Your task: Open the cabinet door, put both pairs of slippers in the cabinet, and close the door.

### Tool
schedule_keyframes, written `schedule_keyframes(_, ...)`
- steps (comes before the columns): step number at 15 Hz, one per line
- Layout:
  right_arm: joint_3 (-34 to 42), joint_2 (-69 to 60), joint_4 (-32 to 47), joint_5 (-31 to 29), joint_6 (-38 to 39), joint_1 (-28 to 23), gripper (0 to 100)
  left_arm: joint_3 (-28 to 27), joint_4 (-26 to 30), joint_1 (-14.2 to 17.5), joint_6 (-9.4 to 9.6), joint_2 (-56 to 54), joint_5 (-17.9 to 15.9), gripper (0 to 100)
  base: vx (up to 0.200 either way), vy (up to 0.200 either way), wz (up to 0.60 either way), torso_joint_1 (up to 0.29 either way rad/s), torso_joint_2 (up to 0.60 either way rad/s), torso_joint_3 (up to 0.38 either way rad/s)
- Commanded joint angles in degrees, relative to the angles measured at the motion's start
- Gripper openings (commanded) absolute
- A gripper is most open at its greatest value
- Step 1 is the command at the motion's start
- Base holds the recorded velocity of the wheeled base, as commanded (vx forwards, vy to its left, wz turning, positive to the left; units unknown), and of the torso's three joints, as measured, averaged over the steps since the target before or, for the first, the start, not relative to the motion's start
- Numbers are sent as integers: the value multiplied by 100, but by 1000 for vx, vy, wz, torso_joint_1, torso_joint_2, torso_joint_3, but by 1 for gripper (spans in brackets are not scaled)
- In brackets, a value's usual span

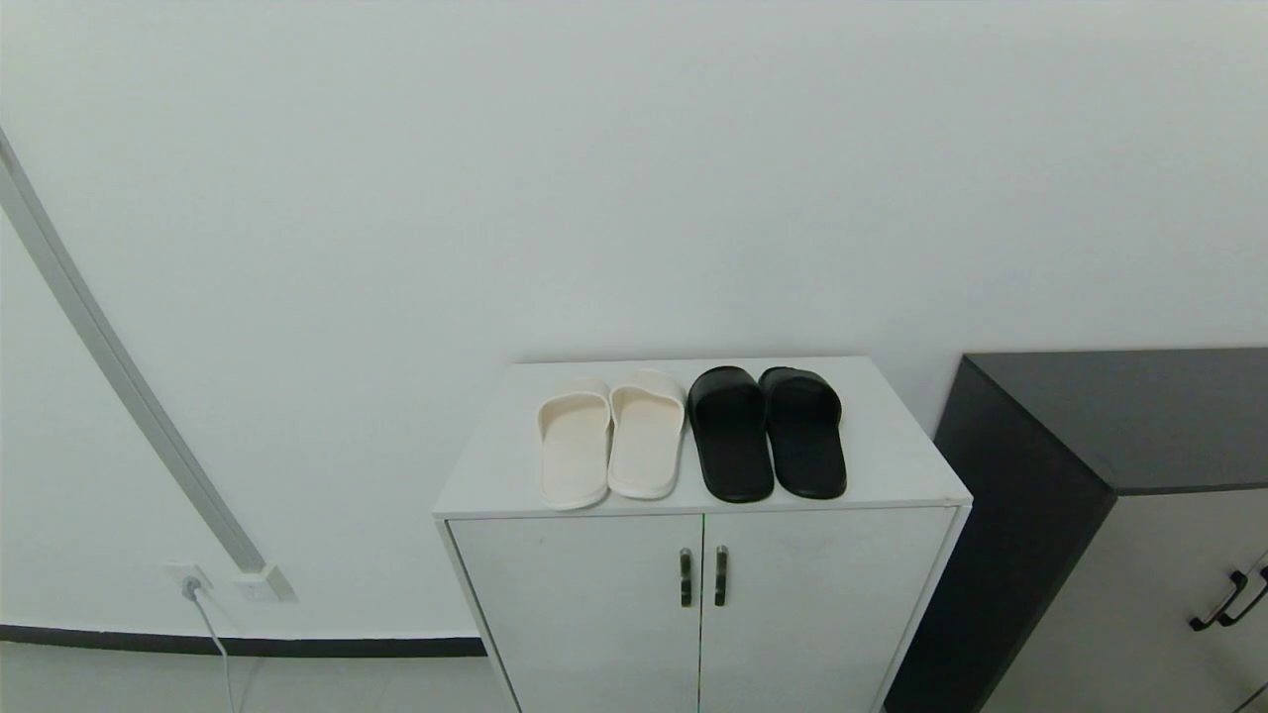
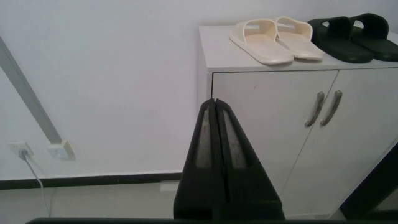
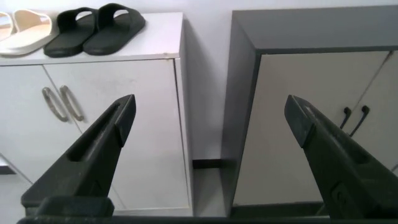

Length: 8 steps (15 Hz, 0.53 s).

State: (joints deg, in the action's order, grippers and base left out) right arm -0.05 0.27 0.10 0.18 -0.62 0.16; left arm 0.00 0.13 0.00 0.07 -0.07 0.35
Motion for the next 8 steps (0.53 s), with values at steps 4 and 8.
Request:
schedule_keyframes(4,-435,149,-159,-45,273,19,100,0,4,0,1,7,0,0,0,0,0,0,0,0)
schedule_keyframes(8,-1489,1599,518,157,590,178,100,0,4,0,1,7,0,0,0,0,0,0,0,0)
